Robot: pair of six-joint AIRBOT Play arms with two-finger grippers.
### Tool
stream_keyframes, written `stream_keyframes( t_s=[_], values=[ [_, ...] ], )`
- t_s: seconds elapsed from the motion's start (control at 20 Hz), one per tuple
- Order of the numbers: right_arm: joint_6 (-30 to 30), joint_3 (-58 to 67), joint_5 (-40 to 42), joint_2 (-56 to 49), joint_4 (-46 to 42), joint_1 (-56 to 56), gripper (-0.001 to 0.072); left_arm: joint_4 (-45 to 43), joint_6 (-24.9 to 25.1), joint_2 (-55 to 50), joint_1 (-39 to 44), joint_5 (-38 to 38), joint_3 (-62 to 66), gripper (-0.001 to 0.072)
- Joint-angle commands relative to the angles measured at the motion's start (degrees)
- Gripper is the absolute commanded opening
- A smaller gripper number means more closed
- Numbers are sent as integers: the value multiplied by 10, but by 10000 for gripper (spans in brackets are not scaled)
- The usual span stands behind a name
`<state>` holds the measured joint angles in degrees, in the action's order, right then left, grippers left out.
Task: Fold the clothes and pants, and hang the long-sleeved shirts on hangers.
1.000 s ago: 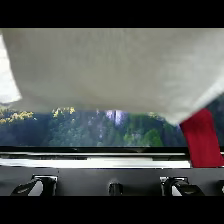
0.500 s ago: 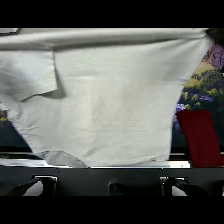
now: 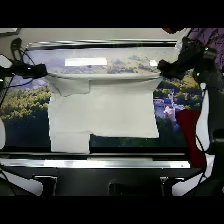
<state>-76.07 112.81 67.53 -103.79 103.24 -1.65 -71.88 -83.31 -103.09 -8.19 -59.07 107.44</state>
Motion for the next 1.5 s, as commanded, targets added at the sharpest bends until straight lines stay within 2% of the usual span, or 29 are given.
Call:
stream_keyframes(
  t_s=[0.0,0.2,0.5,0.7,1.2,1.25,1.35,1.4,1.45],
  values=[
    [-2,-2,-88,-75,35,1,29,36,2,-80,11,107,0,20],
    [-2,-2,-40,-78,34,1,29,35,9,-78,3,58,1,21],
    [-2,-2,138,-77,19,1,29,28,9,-72,-22,-121,1,20],
    [-1,-12,200,-91,13,2,30,-12,11,-79,-18,-206,0,21],
    [4,-29,210,-132,5,19,33,-23,8,-96,-15,-230,0,25],
    [3,-29,209,-132,5,19,117,-23,2,-97,-15,-230,0,83],
    [-17,-27,217,-124,7,18,333,-23,-25,-92,-19,-226,0,542],
    [-48,-27,221,-110,4,15,440,-23,-28,-82,-27,-229,0,569],
    [-80,-27,227,-90,-11,12,471,-23,-28,-68,-37,-235,0,569]
  ],
)
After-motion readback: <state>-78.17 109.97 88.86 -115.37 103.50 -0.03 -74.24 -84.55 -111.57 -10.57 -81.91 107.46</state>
